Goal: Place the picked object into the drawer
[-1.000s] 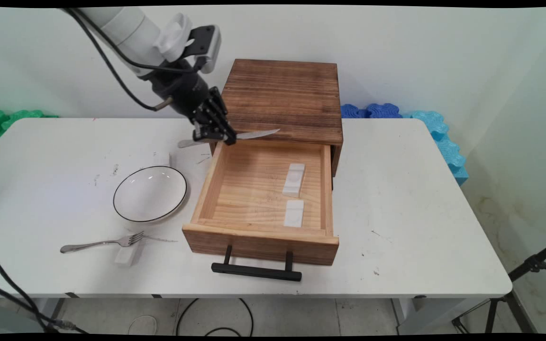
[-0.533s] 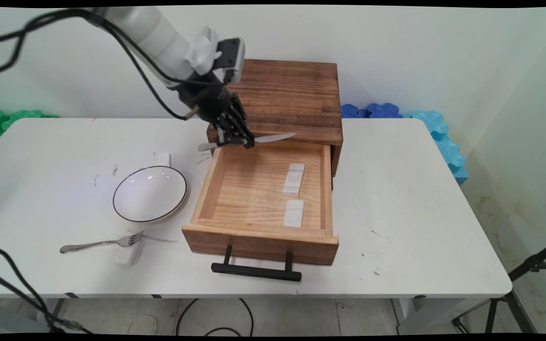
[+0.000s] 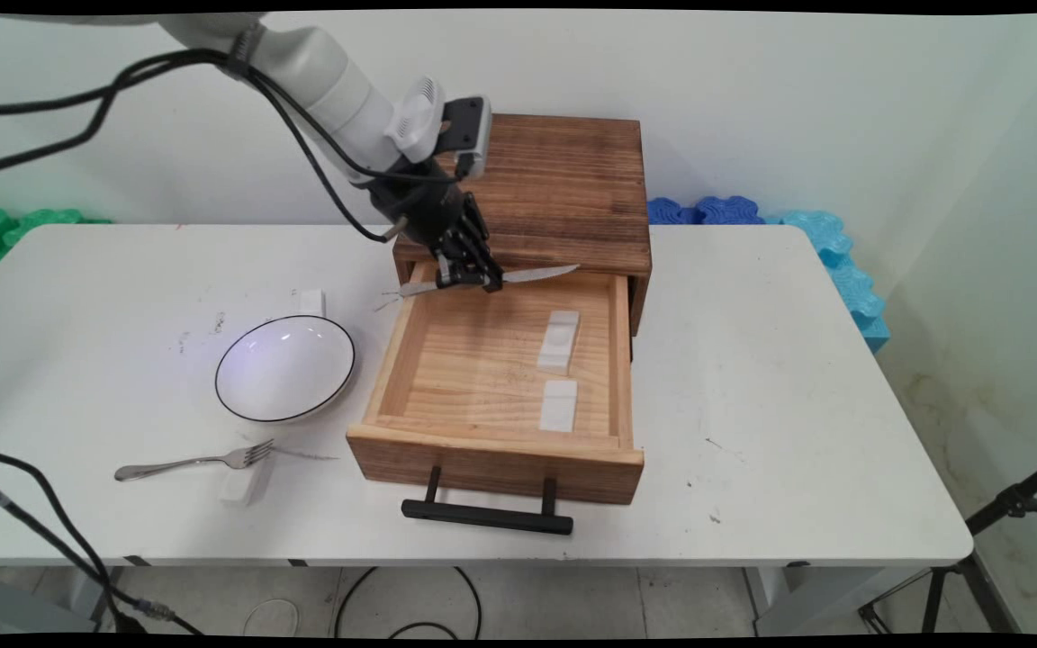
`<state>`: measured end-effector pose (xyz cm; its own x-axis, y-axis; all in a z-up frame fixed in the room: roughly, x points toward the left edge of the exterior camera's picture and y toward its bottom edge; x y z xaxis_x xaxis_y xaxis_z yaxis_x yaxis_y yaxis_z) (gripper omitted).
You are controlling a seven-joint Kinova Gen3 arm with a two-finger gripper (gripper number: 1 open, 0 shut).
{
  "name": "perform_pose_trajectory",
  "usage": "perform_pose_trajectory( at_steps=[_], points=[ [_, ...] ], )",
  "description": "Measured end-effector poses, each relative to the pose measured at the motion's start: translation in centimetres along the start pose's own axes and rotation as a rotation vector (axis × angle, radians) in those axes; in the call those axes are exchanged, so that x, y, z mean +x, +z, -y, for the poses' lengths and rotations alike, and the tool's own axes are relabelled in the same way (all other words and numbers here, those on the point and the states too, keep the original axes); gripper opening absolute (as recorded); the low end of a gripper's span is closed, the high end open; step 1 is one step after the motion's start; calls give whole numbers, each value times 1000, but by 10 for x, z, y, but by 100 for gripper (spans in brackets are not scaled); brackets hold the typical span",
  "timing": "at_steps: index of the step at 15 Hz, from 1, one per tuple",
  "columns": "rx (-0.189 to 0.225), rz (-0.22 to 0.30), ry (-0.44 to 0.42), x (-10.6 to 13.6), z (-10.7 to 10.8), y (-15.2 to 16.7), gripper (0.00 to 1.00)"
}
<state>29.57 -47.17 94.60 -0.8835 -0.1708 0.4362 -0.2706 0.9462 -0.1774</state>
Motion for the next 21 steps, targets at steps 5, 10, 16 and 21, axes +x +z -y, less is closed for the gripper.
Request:
perform_pose_trajectory(
  at_steps=[5,10,16,21],
  points=[
    [-15,-3,16,7,2,22,0],
    [-25,-6,32,11,3,37,0],
    [-28,-5,41,10,5,48,0],
    [-32,-1,42,3,5,54,0]
  ],
)
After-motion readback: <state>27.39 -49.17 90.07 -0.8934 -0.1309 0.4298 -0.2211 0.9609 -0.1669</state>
